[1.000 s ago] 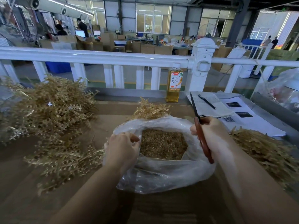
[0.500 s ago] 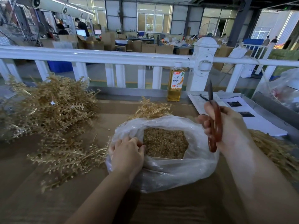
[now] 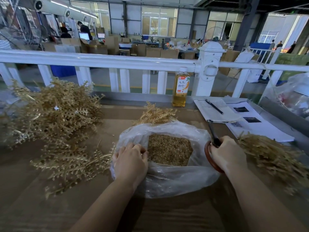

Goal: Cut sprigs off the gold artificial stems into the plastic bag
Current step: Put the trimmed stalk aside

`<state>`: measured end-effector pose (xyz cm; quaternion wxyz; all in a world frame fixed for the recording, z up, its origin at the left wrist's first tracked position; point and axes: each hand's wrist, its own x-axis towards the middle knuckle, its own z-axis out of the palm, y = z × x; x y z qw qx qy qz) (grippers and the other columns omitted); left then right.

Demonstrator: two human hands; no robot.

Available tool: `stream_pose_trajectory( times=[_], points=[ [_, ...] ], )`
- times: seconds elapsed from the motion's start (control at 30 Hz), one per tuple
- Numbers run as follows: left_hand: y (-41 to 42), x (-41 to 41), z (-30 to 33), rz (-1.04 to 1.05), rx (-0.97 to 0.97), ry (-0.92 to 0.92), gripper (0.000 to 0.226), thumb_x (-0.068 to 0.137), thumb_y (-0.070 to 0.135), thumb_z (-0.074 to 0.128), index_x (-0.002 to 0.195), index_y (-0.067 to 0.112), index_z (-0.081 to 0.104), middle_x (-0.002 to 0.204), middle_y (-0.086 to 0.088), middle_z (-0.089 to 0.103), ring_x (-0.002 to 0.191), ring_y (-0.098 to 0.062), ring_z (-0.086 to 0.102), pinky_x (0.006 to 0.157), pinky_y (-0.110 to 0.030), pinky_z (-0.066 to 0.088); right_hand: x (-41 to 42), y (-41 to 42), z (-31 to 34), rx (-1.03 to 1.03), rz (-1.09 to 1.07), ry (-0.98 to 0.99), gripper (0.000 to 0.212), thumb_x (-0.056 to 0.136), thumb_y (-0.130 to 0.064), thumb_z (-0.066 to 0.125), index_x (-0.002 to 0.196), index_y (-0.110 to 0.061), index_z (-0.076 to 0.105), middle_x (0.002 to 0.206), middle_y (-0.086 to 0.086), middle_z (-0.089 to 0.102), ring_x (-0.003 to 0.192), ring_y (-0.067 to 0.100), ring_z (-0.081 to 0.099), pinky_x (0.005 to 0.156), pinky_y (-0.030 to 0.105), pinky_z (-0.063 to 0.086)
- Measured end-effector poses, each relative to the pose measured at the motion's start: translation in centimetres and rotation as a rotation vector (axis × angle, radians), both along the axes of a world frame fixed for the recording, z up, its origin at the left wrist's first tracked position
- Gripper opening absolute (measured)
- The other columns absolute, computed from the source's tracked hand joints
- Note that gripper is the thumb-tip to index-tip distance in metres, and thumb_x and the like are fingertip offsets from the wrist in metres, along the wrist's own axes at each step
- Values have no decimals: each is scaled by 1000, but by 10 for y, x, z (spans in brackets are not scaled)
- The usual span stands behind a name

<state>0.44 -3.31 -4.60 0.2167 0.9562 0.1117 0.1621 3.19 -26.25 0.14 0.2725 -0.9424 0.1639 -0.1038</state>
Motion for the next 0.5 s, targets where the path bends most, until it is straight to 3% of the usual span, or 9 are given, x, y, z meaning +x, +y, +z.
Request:
stream_pose_trajectory(
  times=[0.13, 0.37, 0.5],
  points=[
    [1, -2, 0, -6, -9, -4, 21, 94, 40, 46, 107, 34, 61, 114, 11, 56, 116, -14, 45, 108, -36, 20, 3, -3, -10, -23, -53, 16, 30, 96, -31, 53, 113, -6, 54, 90, 11, 58, 99, 37, 60, 85, 40, 45],
    [0, -1, -2, -9, -10, -13, 19, 93, 40, 47, 105, 34, 61, 114, 11, 55, 115, -14, 44, 108, -37, 20, 10, -14, -11, -76, -143, 121, 31, 97, -23, 48, 121, -4, 50, 109, 20, 62, 106, 40, 58, 88, 43, 47],
    [1, -1, -3, -16, -6, -24, 18, 92, 40, 49, 104, 35, 61, 113, 11, 54, 115, -14, 44, 107, -37, 22, 7, -15, -14, -280, -168, 235, 40, 98, -28, 42, 134, -12, 44, 130, 21, 47, 120, 36, 44, 96, 43, 40]
  ],
)
